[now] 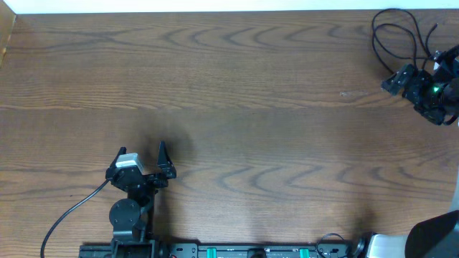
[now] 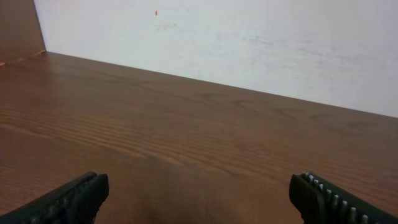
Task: Untangle cables
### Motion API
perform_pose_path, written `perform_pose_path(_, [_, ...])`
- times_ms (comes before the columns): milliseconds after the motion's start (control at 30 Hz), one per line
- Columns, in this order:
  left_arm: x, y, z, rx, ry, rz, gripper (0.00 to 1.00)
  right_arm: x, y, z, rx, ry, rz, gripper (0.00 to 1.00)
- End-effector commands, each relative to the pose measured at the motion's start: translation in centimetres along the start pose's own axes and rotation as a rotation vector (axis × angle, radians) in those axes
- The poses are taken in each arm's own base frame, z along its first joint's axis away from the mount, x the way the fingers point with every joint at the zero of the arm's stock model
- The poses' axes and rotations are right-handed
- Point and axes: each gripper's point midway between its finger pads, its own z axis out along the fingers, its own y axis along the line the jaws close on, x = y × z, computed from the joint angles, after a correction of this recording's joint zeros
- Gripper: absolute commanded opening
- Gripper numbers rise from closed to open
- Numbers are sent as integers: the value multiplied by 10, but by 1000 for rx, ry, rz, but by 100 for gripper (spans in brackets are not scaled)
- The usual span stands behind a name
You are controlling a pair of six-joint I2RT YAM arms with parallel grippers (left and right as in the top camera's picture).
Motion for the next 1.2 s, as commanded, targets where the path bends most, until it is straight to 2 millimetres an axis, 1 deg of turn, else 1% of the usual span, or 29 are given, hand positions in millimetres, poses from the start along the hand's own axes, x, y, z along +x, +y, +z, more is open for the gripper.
perform_pose_path(0, [17,5,1,-17,53,19,98,2,2,0,-6,3,2,99])
perform_pose_path(233, [17,5,1,-17,53,19,98,2,3,-3,-8,-4,-1,99])
perform_pose_path(367, [17,5,1,-17,53,19,98,0,1,-8,12,-24,-14,99])
perform_pose_path(467, [17,5,1,-17,53,19,98,-1,5,-11,6,-39,-26,99])
perform_pose_path(600, [17,5,1,-17,53,19,98,-7,23,-16,-27,-102,-81,99])
perform_pose_path(800, [17,5,1,-17,53,19,98,-19,63,-18,-123,-294,-225,99])
perform_pose_path(900, [17,5,1,-17,53,19,98,-13,81,-16,-177,-388,-296,99])
perform_pose_path(1000, [17,5,1,-17,53,19,98,-1,92,-13,-226,-451,-346,99])
perform_pose_path(1067, [17,5,1,-17,53,19,98,6,96,-12,-258,-495,-373,99])
perform_pose_path(1167, [17,5,1,-17,53,19,98,17,97,-11,-290,-549,-398,99])
